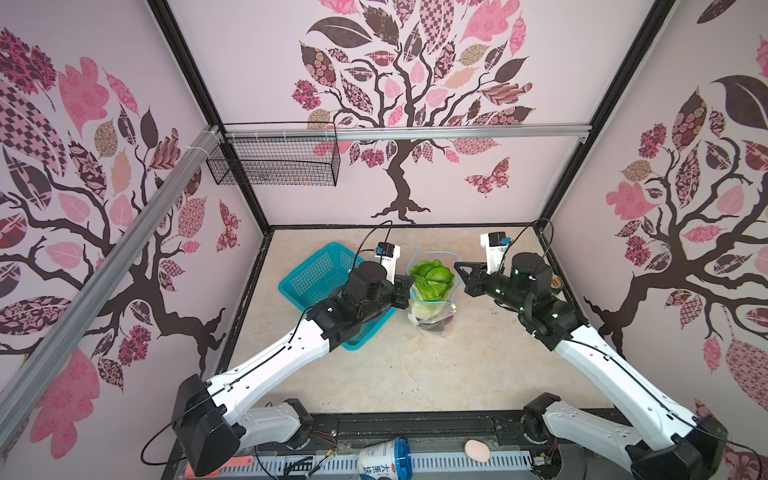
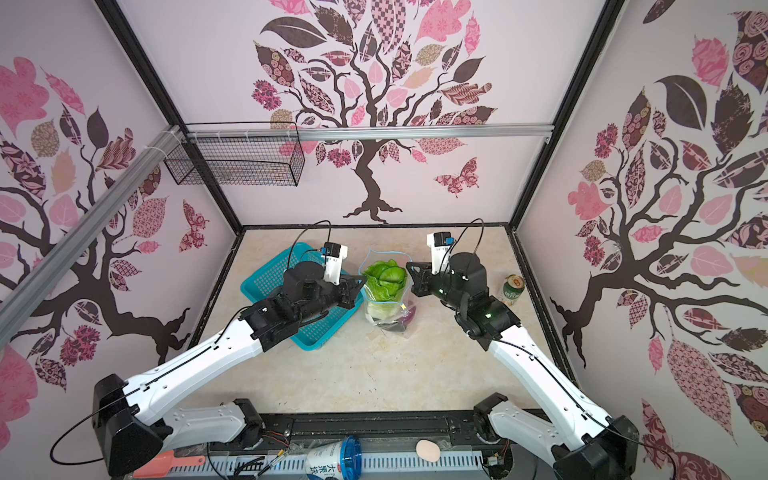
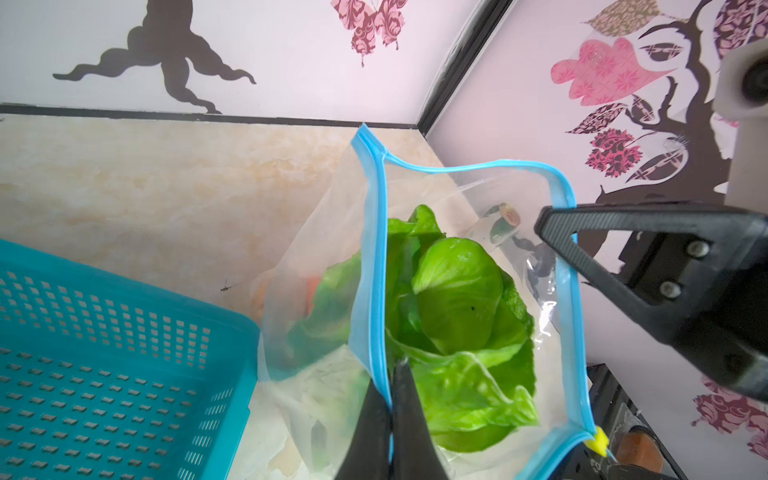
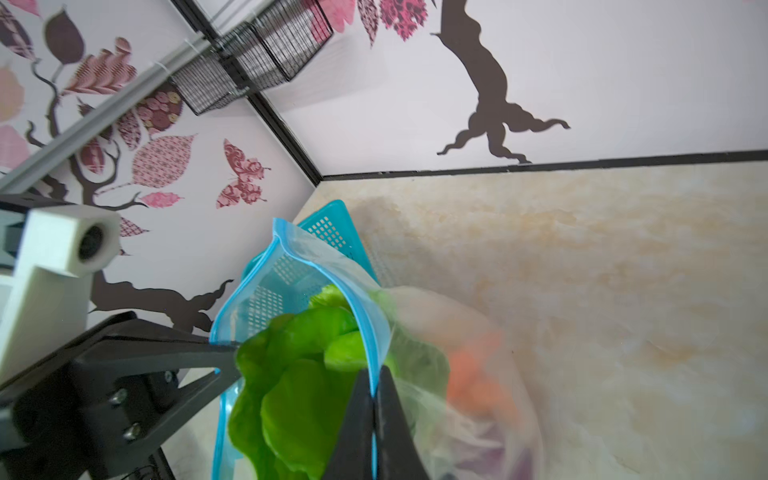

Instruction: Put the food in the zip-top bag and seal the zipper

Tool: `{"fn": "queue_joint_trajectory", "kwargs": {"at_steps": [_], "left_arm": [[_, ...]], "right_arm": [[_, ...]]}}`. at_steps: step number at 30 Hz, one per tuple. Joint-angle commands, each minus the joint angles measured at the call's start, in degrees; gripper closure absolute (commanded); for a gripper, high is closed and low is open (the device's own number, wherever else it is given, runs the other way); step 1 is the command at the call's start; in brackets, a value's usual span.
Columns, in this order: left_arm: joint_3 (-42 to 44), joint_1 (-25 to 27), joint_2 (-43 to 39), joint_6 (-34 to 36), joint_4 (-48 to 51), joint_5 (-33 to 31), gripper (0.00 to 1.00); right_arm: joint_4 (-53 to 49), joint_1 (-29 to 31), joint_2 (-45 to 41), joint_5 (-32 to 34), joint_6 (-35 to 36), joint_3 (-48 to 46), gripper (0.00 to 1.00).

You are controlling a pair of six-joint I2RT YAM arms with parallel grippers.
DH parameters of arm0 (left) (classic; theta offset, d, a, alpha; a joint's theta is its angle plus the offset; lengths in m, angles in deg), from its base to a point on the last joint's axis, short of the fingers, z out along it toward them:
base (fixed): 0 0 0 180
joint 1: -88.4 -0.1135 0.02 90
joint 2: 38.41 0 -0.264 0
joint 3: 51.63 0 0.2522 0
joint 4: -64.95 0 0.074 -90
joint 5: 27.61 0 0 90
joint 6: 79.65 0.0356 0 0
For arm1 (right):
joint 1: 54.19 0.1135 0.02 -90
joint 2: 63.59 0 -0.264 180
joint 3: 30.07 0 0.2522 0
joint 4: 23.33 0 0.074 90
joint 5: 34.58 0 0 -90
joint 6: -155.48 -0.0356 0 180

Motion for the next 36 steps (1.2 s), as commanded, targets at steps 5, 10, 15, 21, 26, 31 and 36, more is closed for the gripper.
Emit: {"fn": "queue_joint_trajectory", "kwargs": {"at_steps": [5, 10, 15, 21, 26, 31, 36], "left_arm": [[-3.13, -0.21, -4.9, 1.32, -4.04, -1.47, 1.0], [-0.6, -0.14, -3.76, 0.31, -4.56, -4.67, 1.0], [-0.2, -0.37, -3.02, -0.44, -3.52, -8.89, 1.0], [-0.58, -0.72, -2.21, -1.44, -3.51, -12.24, 1.0], [-0.67, -0.73, -0.91, -2.54, -3.77, -12.75, 1.0], [-0.93, -0.82, 0.09, -2.56, -4.09, -13.18, 1.0], [-0.18, -0.82, 0.05, -2.89, -4.73, -13.06, 1.0]], "right_arm": [[6.04, -0.22, -0.81, -4.68, -0.12, 4.14, 1.0], [6.18, -0.24, 2.32, -4.81, -0.82, 1.89, 1.0], [5.64, -0.21, 1.83, -6.28, 0.05, 1.04, 0.77], [2.0, -0.2, -3.44, -7.93, 4.11, 0.76, 0.35], [-4.79, 0.03, -6.72, -8.06, 6.75, 0.84, 0.32], [-10.31, 6.51, -8.75, -1.39, 10.53, -0.35, 0.32], [-14.6, 15.76, -8.04, 5.47, 12.05, -0.12, 0.35]]}}
